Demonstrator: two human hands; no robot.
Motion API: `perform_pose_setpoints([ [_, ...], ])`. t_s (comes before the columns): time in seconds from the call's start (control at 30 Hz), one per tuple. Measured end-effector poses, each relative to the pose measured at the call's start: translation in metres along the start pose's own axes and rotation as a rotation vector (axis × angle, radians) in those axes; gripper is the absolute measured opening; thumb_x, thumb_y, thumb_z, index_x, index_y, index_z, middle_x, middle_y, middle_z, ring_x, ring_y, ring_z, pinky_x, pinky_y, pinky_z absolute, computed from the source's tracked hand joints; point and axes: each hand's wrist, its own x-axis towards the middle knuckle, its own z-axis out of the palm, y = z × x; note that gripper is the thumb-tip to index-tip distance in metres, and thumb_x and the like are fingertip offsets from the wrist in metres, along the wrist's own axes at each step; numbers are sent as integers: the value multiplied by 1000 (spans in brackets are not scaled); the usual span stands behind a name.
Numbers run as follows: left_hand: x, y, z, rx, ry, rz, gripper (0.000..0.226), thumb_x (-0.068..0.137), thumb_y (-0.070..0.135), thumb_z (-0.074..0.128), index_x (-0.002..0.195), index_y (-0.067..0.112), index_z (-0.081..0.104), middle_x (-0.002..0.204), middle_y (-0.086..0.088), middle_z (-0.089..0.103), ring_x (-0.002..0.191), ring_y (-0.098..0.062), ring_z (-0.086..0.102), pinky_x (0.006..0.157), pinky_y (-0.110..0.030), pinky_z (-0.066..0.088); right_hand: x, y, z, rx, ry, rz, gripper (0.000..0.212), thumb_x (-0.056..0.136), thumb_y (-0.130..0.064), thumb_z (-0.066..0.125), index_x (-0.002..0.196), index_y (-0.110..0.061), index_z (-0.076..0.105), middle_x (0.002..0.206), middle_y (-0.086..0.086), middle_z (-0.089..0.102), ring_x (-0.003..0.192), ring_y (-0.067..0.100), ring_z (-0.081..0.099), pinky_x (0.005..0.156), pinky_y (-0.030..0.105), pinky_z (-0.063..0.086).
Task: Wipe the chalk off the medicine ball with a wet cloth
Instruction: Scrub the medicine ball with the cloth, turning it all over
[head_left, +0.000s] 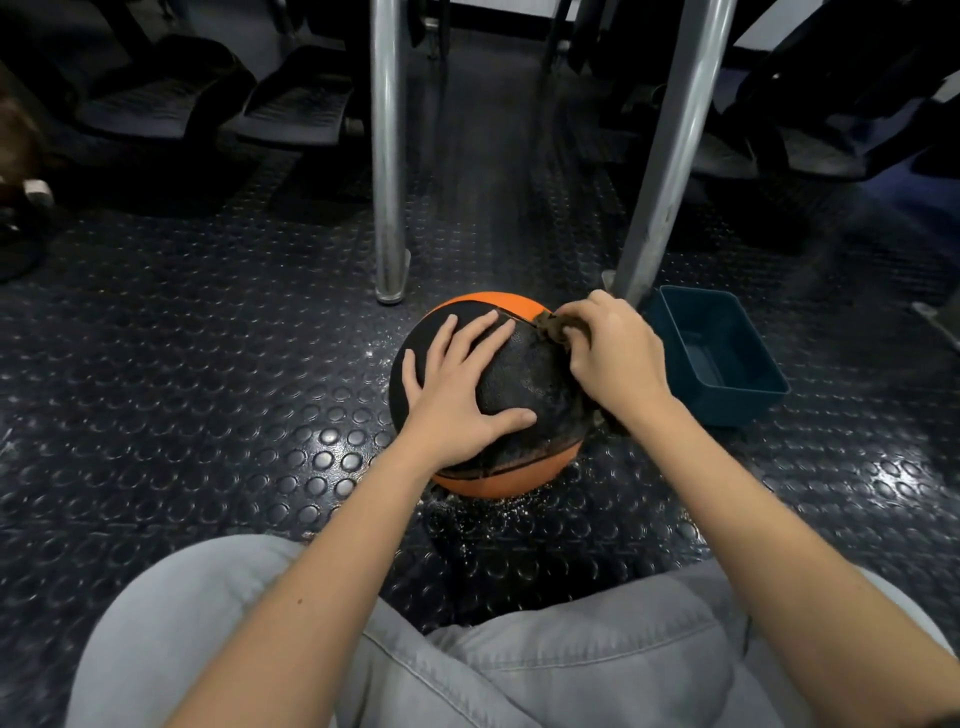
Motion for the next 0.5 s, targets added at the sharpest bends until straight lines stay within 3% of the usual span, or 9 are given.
perform_pose_setpoints([
  [0.2, -4, -7, -2, -58, 20, 6, 87, 72, 49, 75, 142, 49, 23, 152, 29, 12, 140, 4, -6, 113, -47, -12, -53, -13, -2, 87, 28, -233, 17, 81, -7, 62, 96, -14, 69, 89, 0, 63, 86, 25, 58, 66, 33, 50],
  [0.37, -4, -1, 1, -20, 6, 13, 89, 72, 50, 74, 143, 49, 21, 152, 29, 10, 140, 4, -8, 113, -48, -11, -8, 6, -3, -14, -15, -29, 22, 92, -14, 52, 108, -18, 66, 102, 1, 58, 102, 24, 52, 77, 39, 48],
  [0.5, -4, -3, -1, -46, 25, -3, 87, 72, 49, 74, 141, 51, 20, 144, 36, 11, 140, 5, -7, 113, -47, -12, -42, -9, -3, 131, 3, -176, 18, 86, -10, 56, 98, -16, 69, 93, -2, 62, 92, 20, 54, 71, 34, 48],
])
